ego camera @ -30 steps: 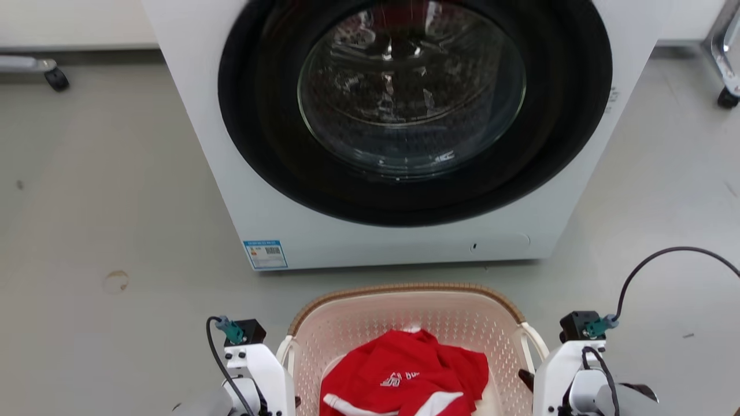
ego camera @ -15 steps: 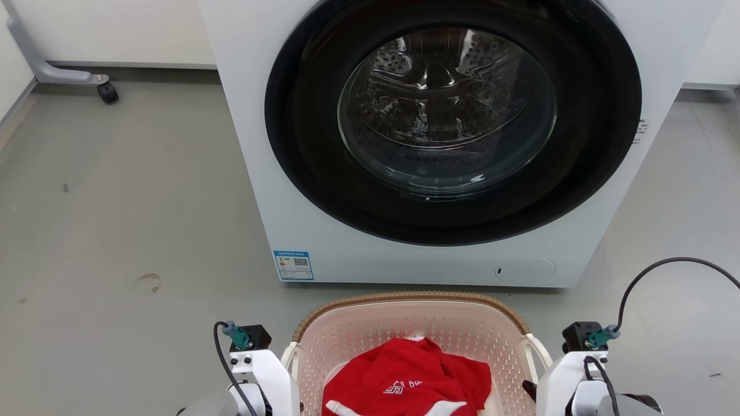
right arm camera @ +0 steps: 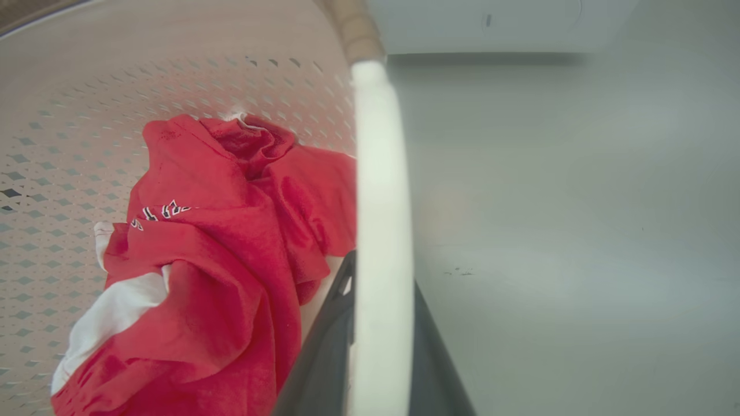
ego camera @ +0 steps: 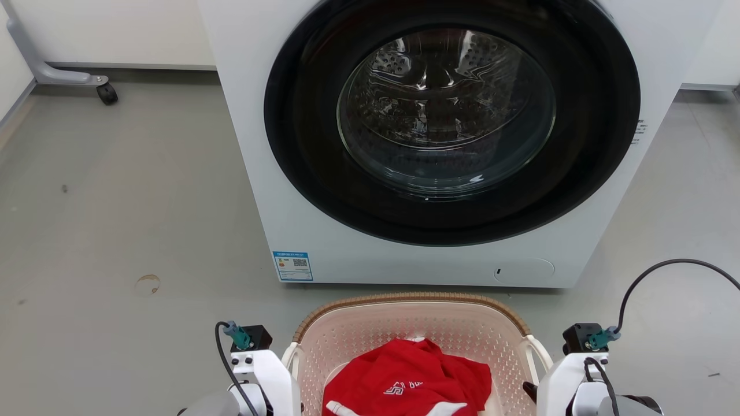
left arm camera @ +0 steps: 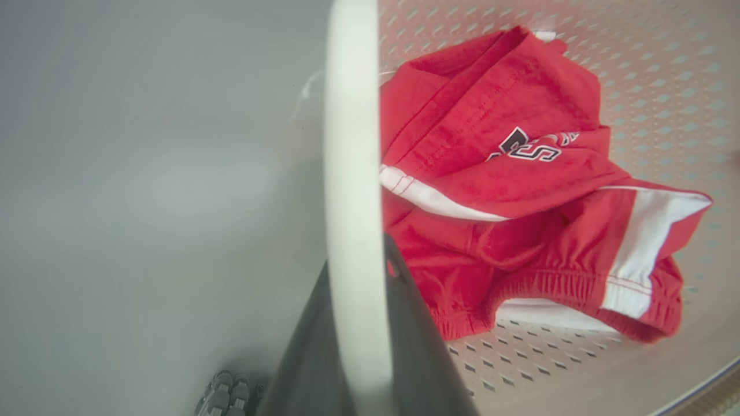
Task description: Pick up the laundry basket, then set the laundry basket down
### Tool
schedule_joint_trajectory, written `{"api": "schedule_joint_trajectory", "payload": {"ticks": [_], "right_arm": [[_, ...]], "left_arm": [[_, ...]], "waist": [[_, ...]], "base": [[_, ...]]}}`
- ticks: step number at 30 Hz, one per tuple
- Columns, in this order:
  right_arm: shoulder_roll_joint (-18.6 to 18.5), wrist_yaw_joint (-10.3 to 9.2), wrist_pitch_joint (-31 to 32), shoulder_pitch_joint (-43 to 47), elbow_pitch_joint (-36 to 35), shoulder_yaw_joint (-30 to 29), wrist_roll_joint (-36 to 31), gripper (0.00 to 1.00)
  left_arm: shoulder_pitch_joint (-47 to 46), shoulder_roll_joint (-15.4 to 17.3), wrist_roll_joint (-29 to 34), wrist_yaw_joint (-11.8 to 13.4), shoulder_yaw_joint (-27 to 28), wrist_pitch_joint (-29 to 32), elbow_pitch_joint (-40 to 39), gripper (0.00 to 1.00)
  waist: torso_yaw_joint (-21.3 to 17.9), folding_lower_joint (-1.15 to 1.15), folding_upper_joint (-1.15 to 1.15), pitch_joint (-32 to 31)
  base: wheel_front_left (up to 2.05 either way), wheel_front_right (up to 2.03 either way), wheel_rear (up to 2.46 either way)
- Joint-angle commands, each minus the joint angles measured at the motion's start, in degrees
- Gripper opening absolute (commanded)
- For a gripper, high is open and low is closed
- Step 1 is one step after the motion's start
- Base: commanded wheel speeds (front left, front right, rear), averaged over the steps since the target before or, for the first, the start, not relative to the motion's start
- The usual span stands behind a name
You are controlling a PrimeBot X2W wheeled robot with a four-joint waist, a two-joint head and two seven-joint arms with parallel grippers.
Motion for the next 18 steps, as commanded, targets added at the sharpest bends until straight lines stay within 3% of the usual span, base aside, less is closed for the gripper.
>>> {"api": "schedule_joint_trajectory", "payload": {"ticks": [1, 18], "right_arm": [[-6.8, -0.80, -1.1, -0.5, 3.2, 0.0, 0.3, 0.00], [-6.8, -0.80, -1.2, -0.8, 3.3, 1.0, 1.4, 0.00]], "left_arm": [[-1.7, 7.8, 0.5, 2.0, 1.3, -0.3, 3.0, 0.00], [-1.9, 8.0, 0.4, 2.3, 1.2, 0.2, 3.0, 0.00]], "waist": [[0.0, 0.00, 0.00, 0.0], [0.2, 0.00, 0.00, 0.2]], "base": [[0.00, 0.00, 0.00], [0.00, 0.00, 0.00]]}}
